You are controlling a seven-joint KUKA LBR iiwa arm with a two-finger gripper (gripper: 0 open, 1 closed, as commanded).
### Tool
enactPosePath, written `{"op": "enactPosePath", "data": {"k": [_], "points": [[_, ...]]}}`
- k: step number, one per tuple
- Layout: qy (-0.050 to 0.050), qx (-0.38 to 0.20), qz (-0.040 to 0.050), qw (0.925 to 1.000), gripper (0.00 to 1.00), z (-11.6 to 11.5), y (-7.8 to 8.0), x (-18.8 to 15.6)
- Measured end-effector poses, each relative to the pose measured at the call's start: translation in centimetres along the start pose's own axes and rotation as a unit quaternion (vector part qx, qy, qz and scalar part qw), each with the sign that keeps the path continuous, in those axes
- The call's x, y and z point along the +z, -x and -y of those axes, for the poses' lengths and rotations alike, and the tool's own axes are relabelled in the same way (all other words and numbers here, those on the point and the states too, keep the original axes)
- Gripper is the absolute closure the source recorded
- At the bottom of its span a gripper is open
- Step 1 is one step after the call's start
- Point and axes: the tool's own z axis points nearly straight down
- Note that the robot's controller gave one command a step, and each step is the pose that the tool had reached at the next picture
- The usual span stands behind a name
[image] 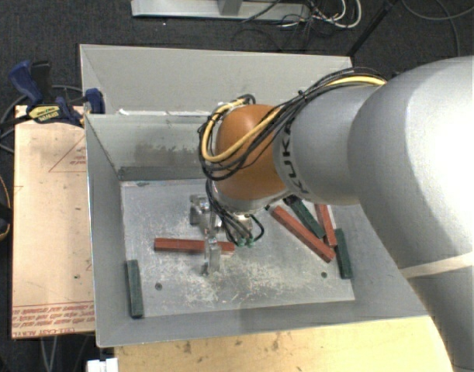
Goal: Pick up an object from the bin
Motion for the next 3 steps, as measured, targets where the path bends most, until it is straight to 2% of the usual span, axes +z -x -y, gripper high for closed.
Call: {"op": "enactPosePath", "data": {"k": [1,2,3], "points": [[0.001,-0.052,0.0058,0.9986,0.00,-4.6,0.6,-0.5],[0.000,-0.050,0.0049,0.9987,1.00,-4.4,0.7,-0.5],[0.000,-0.037,0.0099,0.9993,1.00,-1.5,1.2,-18.1]]}}
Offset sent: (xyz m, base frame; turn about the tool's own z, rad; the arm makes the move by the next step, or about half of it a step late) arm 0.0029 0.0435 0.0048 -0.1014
